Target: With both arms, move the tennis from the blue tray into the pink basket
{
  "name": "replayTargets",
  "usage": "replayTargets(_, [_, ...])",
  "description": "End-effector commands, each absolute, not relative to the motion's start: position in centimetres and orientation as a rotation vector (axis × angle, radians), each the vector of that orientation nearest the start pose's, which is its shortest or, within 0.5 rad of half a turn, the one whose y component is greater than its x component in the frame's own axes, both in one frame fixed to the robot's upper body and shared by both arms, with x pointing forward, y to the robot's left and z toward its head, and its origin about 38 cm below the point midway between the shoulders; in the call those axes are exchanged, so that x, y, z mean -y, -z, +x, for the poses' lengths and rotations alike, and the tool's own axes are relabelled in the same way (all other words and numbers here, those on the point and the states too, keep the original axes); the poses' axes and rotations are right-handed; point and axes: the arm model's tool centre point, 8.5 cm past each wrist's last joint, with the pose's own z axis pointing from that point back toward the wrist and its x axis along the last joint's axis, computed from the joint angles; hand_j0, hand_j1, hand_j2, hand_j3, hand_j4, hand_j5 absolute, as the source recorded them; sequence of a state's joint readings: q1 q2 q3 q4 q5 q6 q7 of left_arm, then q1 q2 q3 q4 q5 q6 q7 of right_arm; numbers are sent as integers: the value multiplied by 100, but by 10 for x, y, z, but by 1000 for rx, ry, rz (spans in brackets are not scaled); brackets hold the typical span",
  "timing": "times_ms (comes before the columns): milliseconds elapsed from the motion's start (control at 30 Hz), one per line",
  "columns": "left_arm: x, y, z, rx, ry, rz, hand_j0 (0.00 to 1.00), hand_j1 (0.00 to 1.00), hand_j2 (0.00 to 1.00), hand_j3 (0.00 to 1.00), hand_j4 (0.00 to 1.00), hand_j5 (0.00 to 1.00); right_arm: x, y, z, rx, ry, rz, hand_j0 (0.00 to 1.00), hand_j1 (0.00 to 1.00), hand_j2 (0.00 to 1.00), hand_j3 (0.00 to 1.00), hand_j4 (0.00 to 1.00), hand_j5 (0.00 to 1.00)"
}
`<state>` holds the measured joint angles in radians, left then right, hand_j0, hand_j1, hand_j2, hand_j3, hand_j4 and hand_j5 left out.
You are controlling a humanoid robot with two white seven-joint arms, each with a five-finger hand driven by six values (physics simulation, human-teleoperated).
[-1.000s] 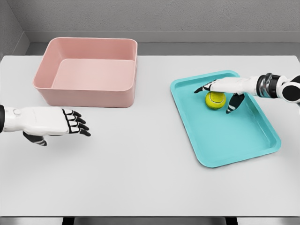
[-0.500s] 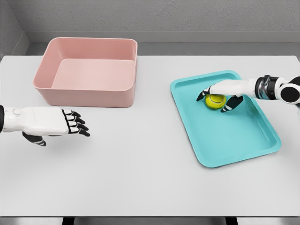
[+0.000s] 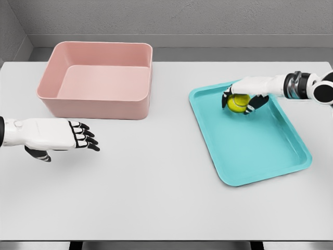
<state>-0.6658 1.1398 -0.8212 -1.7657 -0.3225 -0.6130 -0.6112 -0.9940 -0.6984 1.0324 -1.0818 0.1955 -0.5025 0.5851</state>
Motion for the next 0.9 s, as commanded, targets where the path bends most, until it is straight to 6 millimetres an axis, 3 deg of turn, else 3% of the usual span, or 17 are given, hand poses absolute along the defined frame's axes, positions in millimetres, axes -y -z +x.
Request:
replayTargets(0, [-314,-227,357,-1497,-3217,-345,100,100,100,100,100,100,286,-201,500,1200,-2039,-242,54,54,54,54,54,54])
replayTargets(367, [-315,-226,356,-1489,-3224,-344,100,100,100,100,100,100,260,-229,493,1319,-2150,-224,53,53,53,53,53,53])
replayTargets(500, [-315,-227,356,-1490,-3221,-351,100,100,100,100,100,100,237,-237,481,1374,-2219,-192,53,53,53,53,53,53])
replayTargets(867, [-315,-227,356,-1490,-3221,-351,100,100,100,100,100,100,181,-231,443,1448,-2382,-51,52,52,52,52,52,52])
